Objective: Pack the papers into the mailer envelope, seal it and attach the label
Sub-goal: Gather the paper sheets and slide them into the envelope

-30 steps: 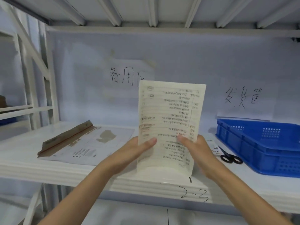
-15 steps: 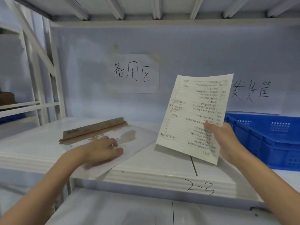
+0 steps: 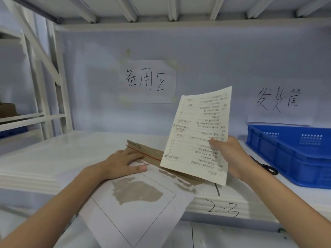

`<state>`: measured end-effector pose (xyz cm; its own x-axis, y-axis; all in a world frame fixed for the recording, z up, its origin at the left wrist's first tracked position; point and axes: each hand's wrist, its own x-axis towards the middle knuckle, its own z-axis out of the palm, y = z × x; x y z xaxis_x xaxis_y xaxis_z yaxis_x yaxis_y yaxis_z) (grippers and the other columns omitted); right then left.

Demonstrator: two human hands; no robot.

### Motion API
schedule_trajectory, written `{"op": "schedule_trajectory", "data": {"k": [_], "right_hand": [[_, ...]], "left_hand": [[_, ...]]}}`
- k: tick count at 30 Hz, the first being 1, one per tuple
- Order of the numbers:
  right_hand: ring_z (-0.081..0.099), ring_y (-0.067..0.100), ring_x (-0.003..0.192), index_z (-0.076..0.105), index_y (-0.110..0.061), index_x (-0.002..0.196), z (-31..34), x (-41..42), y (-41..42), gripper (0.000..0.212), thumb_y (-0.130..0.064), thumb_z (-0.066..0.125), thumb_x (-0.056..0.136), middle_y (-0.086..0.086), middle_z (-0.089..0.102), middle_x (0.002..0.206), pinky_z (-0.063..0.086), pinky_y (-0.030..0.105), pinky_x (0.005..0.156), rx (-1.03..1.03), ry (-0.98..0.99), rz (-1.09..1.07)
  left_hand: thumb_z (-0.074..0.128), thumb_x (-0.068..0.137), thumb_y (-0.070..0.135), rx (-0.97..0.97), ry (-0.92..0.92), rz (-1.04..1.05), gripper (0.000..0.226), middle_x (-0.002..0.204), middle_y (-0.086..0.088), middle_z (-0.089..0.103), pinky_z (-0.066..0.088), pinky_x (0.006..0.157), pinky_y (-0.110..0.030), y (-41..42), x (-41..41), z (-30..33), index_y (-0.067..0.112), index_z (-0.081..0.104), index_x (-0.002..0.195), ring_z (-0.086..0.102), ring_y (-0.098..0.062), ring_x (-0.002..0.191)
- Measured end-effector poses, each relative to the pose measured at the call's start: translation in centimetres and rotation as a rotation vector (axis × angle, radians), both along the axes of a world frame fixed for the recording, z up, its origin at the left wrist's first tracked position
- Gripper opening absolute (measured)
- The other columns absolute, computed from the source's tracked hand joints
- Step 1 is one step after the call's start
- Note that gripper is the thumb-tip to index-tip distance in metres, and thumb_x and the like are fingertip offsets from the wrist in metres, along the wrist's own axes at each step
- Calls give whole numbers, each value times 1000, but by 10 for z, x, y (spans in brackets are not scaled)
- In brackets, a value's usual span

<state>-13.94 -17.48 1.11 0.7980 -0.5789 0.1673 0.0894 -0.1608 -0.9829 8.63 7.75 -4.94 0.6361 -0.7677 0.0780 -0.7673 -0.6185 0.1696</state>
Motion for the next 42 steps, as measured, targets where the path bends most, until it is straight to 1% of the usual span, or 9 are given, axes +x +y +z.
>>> {"op": "schedule_trajectory", "data": {"k": [6,12,17,24,28,30,33,38,42], "right_hand": [[65,1,77,64,-25,95,15,12,15,25,-8,47,101,-15,68,86,48,16,57,-109,7,74],[70,23,93,65,-19,108,24,27,27,26,-13,41,100,2,71,107,57,39,81,-330,119,-33],[69,27,95,64,-23,109,32,20,24,28,-13,39,100,1,71,108,56,48,87,-433,125,-87],[36,17,45,62,-3,82,43,18,44,32,-7,35,100,4,54,67,27,16,34,-802,213,17],[56,31,60,54,7,97,47,25,45,24,-13,41,96,15,60,83,40,28,49,-871,469,114],[70,37,95,54,0,109,49,28,40,25,-16,44,93,19,69,110,59,45,74,-860,613,182],[61,38,116,51,-5,121,54,29,32,30,-12,54,92,21,62,127,45,57,98,-774,783,250],[49,43,126,47,-2,133,43,45,20,46,-18,61,92,25,52,137,35,66,102,-703,959,392],[66,30,112,54,-10,131,27,63,29,35,-10,55,97,15,66,126,54,47,95,-489,867,526]], "left_hand": [[34,59,97,-123,19,-70,85,128,10,49,40,102,-38,-18,-11,3,35,55,114,44,-16,117],[54,66,82,-237,22,-88,56,111,17,44,42,91,-31,-24,-18,4,35,48,98,42,-11,106],[57,54,88,-284,23,-76,71,116,10,37,39,92,-29,-22,-21,4,35,43,100,39,-11,109],[65,60,77,-302,34,-102,66,128,14,25,38,99,-31,-27,-22,5,29,43,99,34,-13,118],[67,61,76,-337,18,-119,64,127,17,24,38,97,-29,-29,-20,3,30,43,97,35,-14,117],[67,60,76,-348,29,-126,62,126,18,23,38,93,-28,-29,-20,3,31,42,96,37,-15,114],[68,61,77,-368,43,-136,60,137,23,15,40,96,-31,-29,-20,2,34,45,95,36,-15,120],[70,64,71,-416,85,-129,50,157,19,-7,32,108,-38,-32,-21,2,34,52,93,11,-9,139],[67,61,73,-409,57,-134,55,157,17,1,30,111,-44,-34,-24,3,31,52,93,8,-14,142]]}}
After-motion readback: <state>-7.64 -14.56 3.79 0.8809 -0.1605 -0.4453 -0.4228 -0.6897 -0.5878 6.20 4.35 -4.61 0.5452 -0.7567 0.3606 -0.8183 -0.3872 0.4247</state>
